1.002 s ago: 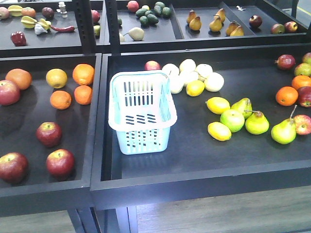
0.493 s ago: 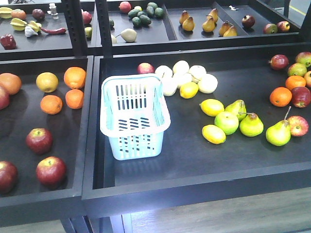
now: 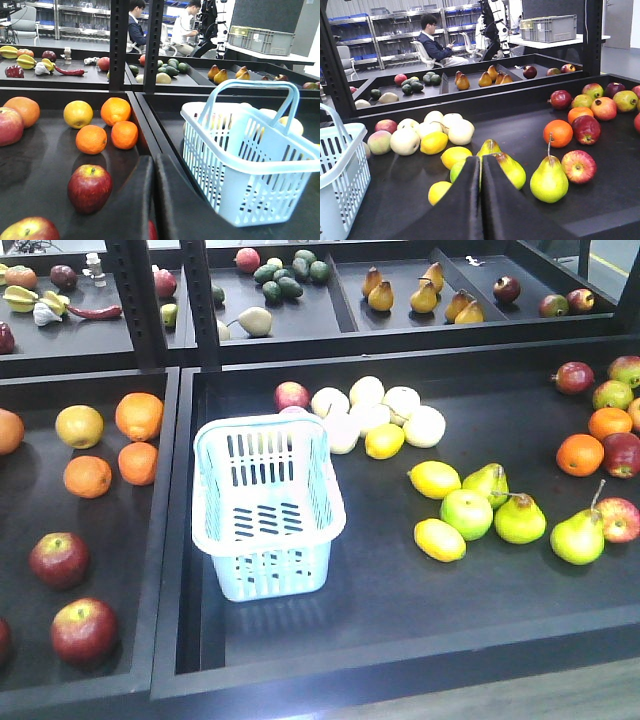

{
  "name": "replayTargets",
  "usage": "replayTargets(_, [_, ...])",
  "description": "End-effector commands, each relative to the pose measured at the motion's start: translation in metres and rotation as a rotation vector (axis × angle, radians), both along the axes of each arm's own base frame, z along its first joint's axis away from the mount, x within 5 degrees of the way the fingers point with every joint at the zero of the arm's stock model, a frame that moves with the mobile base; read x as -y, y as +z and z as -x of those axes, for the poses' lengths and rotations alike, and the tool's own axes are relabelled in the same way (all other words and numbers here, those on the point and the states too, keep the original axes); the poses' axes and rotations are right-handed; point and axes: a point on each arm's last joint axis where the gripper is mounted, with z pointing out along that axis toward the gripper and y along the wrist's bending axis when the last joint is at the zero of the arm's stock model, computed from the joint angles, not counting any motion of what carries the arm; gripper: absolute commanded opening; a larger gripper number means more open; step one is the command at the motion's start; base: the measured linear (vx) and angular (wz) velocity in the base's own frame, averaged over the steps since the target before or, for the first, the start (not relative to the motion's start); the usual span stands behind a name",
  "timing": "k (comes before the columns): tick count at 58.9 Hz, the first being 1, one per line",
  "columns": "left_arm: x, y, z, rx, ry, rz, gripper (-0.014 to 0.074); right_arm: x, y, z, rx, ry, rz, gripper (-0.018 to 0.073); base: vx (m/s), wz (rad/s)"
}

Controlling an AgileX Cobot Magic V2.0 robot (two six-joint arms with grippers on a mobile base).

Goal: Pick three apples into basket with both arms
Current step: 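Drive closer and stop in front of the light-blue basket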

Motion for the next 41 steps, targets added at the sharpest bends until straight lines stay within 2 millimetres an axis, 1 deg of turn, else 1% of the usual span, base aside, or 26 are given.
replayTargets(1, [-0.0023, 0.0156, 0.0022, 0.108, 0.026, 0.018, -0.0006, -0.0002, 0.0035, 0.0005, 0.073, 0.000, 0.021, -0.0009, 0.11, 0.00])
replayTargets(41, [-0.0023, 0.0156, 0.0022, 0.108, 0.026, 0.018, -0.0006, -0.0002, 0.0035, 0.0005, 0.073, 0.000, 0.021, -0.0009, 0.09, 0.05])
